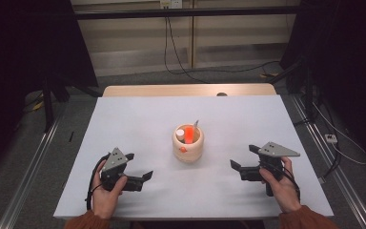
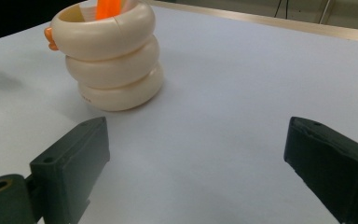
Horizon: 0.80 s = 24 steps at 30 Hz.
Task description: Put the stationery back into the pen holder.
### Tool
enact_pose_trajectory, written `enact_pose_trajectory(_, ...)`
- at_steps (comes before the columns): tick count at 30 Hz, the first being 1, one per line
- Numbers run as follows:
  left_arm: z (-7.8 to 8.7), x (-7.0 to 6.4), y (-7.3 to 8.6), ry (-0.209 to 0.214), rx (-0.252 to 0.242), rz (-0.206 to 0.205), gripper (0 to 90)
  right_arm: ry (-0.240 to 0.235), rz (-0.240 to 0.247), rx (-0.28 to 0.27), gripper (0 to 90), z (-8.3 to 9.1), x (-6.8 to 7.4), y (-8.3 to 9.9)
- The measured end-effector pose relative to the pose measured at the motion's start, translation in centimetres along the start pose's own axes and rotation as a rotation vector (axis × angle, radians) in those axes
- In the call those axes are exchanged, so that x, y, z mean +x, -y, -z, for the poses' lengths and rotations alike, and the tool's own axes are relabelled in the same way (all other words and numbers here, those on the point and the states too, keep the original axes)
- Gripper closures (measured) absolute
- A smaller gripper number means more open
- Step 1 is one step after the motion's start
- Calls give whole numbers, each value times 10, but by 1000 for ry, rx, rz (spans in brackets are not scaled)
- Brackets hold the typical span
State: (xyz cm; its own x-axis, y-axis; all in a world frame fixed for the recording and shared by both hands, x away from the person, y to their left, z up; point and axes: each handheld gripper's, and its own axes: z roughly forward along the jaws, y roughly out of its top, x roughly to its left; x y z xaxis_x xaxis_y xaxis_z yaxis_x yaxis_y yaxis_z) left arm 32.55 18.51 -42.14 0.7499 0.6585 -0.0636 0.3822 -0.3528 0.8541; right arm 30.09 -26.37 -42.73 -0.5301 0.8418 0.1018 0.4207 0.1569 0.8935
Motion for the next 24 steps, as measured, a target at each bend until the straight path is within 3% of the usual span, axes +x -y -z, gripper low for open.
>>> enact_pose_trajectory(24, 5, 1, 3, -16, -9, 7, 60, 125, -36, -13, 68, 35, -27, 31)
